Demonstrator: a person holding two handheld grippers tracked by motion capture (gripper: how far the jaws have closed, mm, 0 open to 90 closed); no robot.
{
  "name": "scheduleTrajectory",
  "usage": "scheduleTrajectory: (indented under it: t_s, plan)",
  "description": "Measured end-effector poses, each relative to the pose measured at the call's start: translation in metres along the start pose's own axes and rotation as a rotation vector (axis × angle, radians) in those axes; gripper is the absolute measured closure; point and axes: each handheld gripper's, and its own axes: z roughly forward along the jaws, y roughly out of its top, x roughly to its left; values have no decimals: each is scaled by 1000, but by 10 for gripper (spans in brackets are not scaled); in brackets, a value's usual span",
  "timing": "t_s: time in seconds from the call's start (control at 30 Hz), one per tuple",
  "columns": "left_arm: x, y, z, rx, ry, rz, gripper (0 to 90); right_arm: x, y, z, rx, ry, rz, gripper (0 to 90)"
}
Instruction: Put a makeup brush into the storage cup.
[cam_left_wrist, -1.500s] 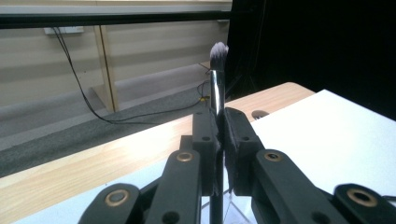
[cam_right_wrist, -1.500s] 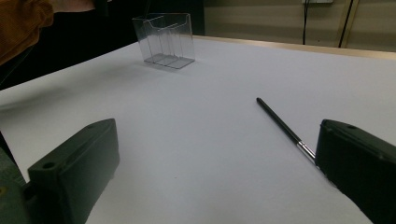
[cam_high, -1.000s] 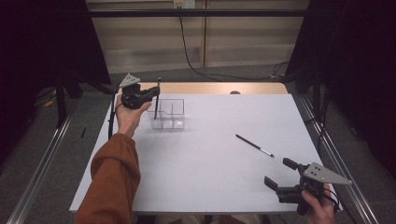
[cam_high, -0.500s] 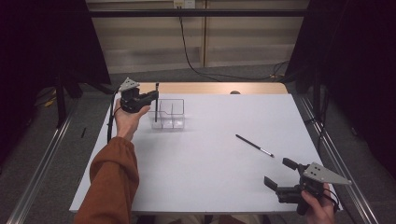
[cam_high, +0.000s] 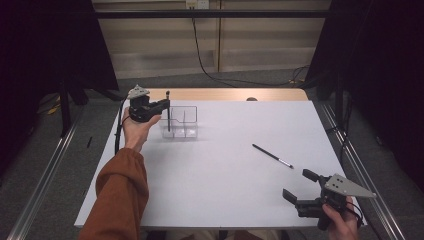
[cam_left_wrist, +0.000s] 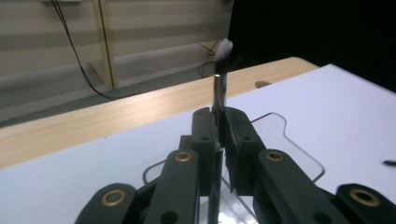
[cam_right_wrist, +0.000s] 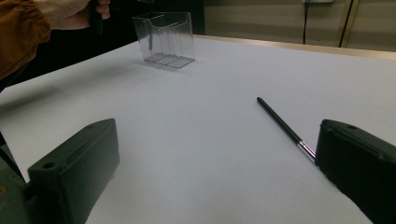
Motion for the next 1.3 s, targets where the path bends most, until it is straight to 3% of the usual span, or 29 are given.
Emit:
scheduleTrajectory:
  t_s: [0.33,0.37,0.43,0.67,0.97,1.03,1.3]
  plan:
    - [1,-3,-5,-14,1,-16,617,0,0,0,1,3,-2,0]
    - [0,-3,-6,-18,-14,-37,617,0,0,0,1,3,-2,0]
    - [-5,-1,-9,-26,-5,-3,570,1,0,0,0,2,-9,0]
    - [-11,4,-18,-40,29,-1,291,1,0,0,-3,-2,-6,0]
    - [-19,2,-32,-47,29,-14,53,0,0,0,-6,-6,-4,0]
    - [-21,1,-36,-53,18,8,42,0,1,0,-5,-5,-5,0]
    - [-28,2,-46,-52,30,8,33,0,1,1,-5,-8,-5,0]
